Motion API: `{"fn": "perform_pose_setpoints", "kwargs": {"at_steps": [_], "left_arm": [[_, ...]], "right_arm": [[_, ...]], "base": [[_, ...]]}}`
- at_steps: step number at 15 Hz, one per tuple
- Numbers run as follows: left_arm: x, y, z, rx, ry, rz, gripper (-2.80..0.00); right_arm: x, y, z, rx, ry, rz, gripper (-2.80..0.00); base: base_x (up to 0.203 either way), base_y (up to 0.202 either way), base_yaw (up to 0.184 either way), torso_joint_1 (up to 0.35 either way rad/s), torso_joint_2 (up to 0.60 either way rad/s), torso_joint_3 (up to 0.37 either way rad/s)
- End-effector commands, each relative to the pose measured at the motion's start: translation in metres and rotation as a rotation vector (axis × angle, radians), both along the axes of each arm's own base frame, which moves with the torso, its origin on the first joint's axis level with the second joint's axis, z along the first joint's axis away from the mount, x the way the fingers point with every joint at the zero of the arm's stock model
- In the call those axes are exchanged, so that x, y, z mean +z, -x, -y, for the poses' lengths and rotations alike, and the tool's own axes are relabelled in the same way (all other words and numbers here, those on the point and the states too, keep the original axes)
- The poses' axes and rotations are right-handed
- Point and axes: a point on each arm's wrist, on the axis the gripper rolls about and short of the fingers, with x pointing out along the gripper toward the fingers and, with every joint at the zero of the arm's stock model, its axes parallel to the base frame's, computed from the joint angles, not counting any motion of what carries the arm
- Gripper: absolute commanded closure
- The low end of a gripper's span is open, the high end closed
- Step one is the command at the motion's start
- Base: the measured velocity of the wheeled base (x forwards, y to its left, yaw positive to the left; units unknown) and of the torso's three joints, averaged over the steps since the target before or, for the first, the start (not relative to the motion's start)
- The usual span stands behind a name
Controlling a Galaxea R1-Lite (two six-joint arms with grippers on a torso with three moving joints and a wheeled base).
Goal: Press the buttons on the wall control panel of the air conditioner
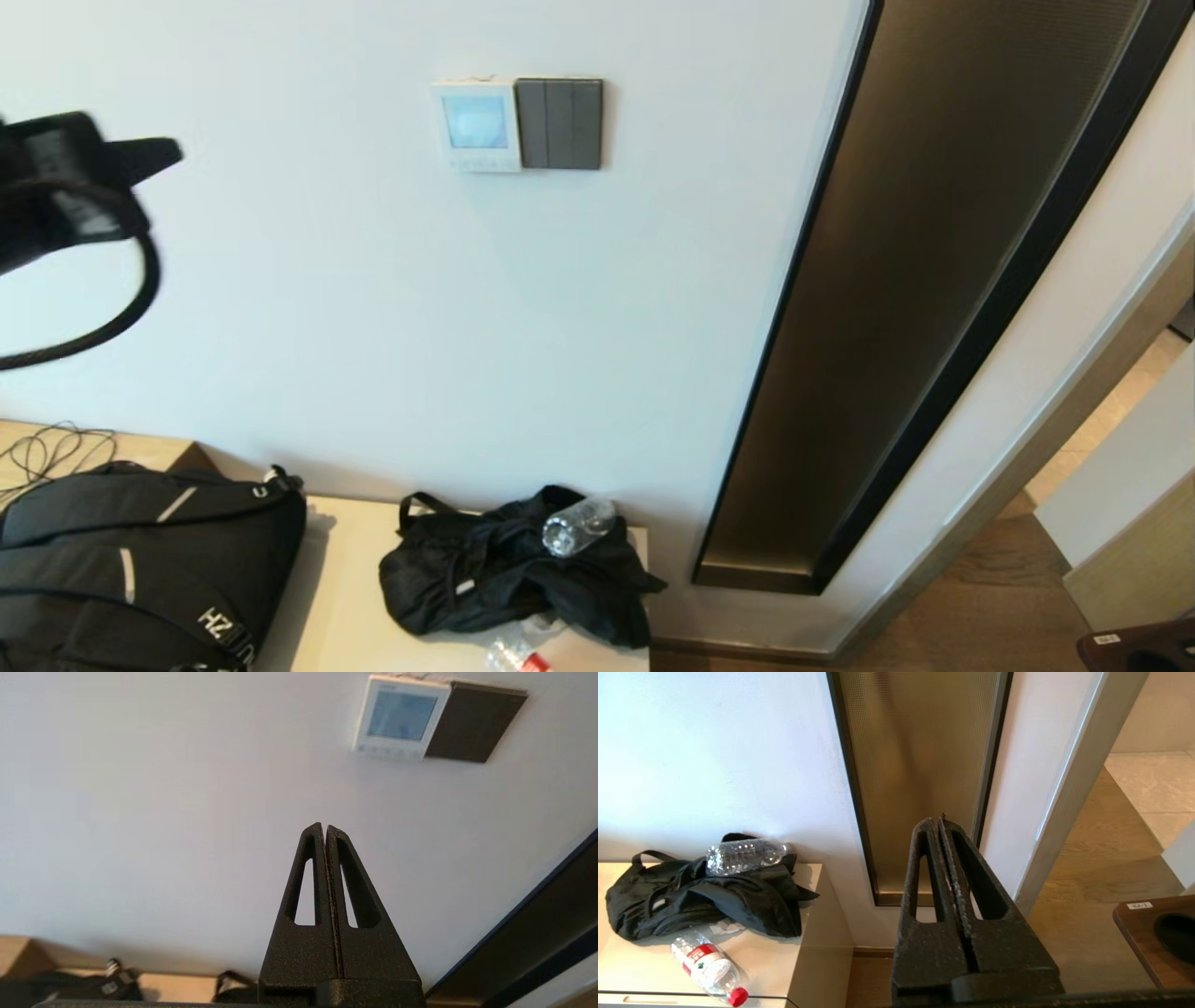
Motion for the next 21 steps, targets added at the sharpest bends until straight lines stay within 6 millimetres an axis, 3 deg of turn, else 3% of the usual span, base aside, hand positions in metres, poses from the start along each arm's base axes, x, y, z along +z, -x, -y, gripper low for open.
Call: {"fn": "perform_pose_setpoints", "kwargs": {"at_steps": [1, 4, 6, 9, 12, 15, 19, 21], "left_arm": [[-0.022, 0.108, -0.042, 0.060, 0.011, 0.139, 0.00], [-0.076, 0.171, -0.062, 0.171, -0.042, 0.061, 0.00], [-0.106, 0.188, -0.065, 0.364, -0.084, -0.047, 0.00], [-0.127, 0.208, -0.060, 0.524, -0.091, -0.067, 0.00], [-0.171, 0.210, -0.058, 0.505, -0.108, -0.137, 0.00], [-0.206, 0.210, -0.055, 0.373, -0.104, -0.124, 0.00], [-0.236, 0.191, -0.054, 0.320, -0.099, -0.165, 0.00], [-0.240, 0.185, -0.053, 0.251, -0.092, -0.108, 0.00]], "right_arm": [[0.000, 0.000, 0.000, 0.000, 0.001, -0.001, 0.00], [0.000, 0.000, 0.000, 0.000, 0.001, 0.001, 0.00], [0.000, 0.000, 0.000, 0.000, 0.001, 0.000, 0.00], [0.000, 0.000, 0.000, 0.001, 0.001, 0.000, 0.00], [0.000, 0.000, 0.000, 0.000, 0.001, -0.001, 0.00], [0.000, 0.000, 0.000, 0.002, 0.001, 0.000, 0.00], [0.000, 0.000, 0.000, 0.001, 0.001, 0.000, 0.00], [0.000, 0.000, 0.000, 0.001, 0.001, 0.001, 0.00]], "base": [[0.000, 0.000, 0.000, 0.000, 0.00, 0.000], [0.000, 0.000, 0.000, 0.000, 0.00, 0.000], [0.000, 0.000, 0.000, 0.000, 0.00, 0.000], [0.000, 0.000, 0.000, 0.000, 0.00, 0.000], [0.000, 0.000, 0.000, 0.000, 0.00, 0.000], [0.000, 0.000, 0.000, 0.000, 0.00, 0.000], [0.000, 0.000, 0.000, 0.000, 0.00, 0.000], [0.000, 0.000, 0.000, 0.000, 0.00, 0.000]]}}
